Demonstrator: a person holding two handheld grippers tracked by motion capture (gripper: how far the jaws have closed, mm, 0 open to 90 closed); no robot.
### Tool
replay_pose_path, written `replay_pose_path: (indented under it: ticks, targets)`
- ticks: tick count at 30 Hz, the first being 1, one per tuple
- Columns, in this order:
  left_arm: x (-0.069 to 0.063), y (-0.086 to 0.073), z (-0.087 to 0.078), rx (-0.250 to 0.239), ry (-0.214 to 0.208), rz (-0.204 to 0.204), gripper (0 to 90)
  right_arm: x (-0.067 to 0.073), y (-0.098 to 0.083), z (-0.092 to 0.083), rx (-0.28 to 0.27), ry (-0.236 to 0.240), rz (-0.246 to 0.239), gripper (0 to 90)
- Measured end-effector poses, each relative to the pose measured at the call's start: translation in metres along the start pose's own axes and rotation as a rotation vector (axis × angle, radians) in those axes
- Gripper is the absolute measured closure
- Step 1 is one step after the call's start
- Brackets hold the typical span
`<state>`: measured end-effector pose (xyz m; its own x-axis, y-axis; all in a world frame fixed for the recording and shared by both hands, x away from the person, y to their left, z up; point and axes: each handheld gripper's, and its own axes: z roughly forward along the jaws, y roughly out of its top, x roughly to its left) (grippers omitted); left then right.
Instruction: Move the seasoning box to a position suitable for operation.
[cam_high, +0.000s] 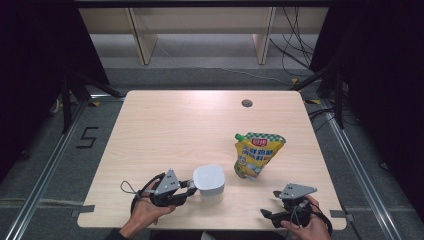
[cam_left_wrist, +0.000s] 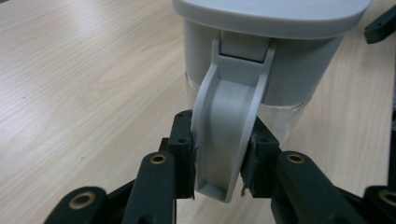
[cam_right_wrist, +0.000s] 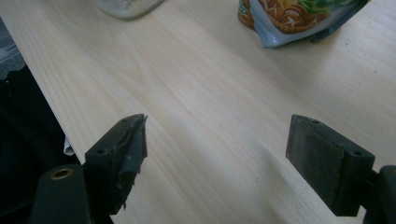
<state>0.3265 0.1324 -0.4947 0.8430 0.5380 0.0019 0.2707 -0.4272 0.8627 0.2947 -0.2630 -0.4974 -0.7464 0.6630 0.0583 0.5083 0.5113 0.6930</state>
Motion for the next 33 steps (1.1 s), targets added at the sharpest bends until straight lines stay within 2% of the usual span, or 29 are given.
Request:
replay_pose_path:
  ticks: [3, 8, 10, 11, 14, 16, 17, 18, 19, 20, 21, 23, 27, 29, 30, 32, 33]
  targets:
    - [0.0, 0.001, 0.001, -0.002, 0.009, 0.007, 68.5, -0.001, 0.0, 0.0, -0.001, 0.002, -0.002, 21.5]
    - [0.0, 0.001, 0.001, -0.002, 0.003, -0.006, 68.4, -0.001, 0.0, 0.001, 0.0, 0.004, -0.013, 21.6]
    - [0.001, 0.002, 0.001, 0.003, 0.007, 0.017, 68.4, -0.001, 0.0, 0.0, 0.001, 0.005, -0.012, 21.7]
    - [0.001, 0.001, 0.002, -0.008, 0.007, 0.006, 68.4, -0.001, 0.0, 0.001, 0.001, 0.004, -0.015, 21.7]
    - [0.003, 0.002, 0.002, 0.006, 0.006, -0.001, 68.4, -0.001, 0.0, 0.001, 0.002, 0.008, -0.012, 21.8]
    - [0.005, 0.003, 0.002, 0.021, 0.009, 0.013, 68.4, -0.003, -0.001, 0.001, 0.002, 0.004, -0.013, 21.8]
    - [0.007, 0.004, 0.003, 0.014, -0.002, 0.021, 68.4, -0.004, -0.002, 0.001, 0.004, 0.001, -0.012, 21.8]
    - [0.008, 0.004, 0.003, 0.018, 0.011, -0.004, 68.1, -0.005, -0.002, 0.001, 0.004, 0.002, -0.015, 21.8]
    - [0.009, 0.004, 0.003, 0.024, 0.007, 0.006, 67.9, -0.005, -0.002, 0.001, 0.001, 0.003, -0.007, 21.8]
    - [0.01, 0.003, 0.004, 0.017, -0.004, -0.012, 66.9, -0.006, -0.002, 0.001, 0.0, 0.003, -0.008, 21.8]
    - [0.012, 0.004, 0.004, 0.015, -0.004, 0.009, 66.1, -0.006, -0.002, 0.0, -0.002, 0.003, -0.007, 21.8]
    - [0.01, 0.004, 0.004, 0.02, 0.003, -0.016, 64.9, -0.006, -0.002, 0.0, -0.001, 0.002, -0.008, 21.8]
    - [0.009, 0.004, 0.004, 0.029, 0.017, -0.006, 64.0, -0.005, -0.002, 0.001, 0.005, 0.006, -0.011, 21.8]
    - [0.009, 0.003, 0.003, 0.03, 0.03, -0.003, 60.8, -0.004, -0.001, 0.001, 0.003, 0.005, -0.012, 21.8]
    - [0.01, 0.002, 0.002, 0.048, 0.037, -0.007, 57.2, -0.004, -0.001, 0.001, 0.005, 0.003, -0.014, 21.8]
    - [0.011, 0.002, 0.002, 0.053, 0.023, -0.015, 47.0, -0.004, -0.001, 0.001, 0.007, 0.004, -0.014, 21.8]
    - [0.011, 0.002, 0.0, 0.078, -0.013, -0.008, 42.1, -0.005, -0.001, 0.002, 0.007, 0.005, -0.015, 21.8]
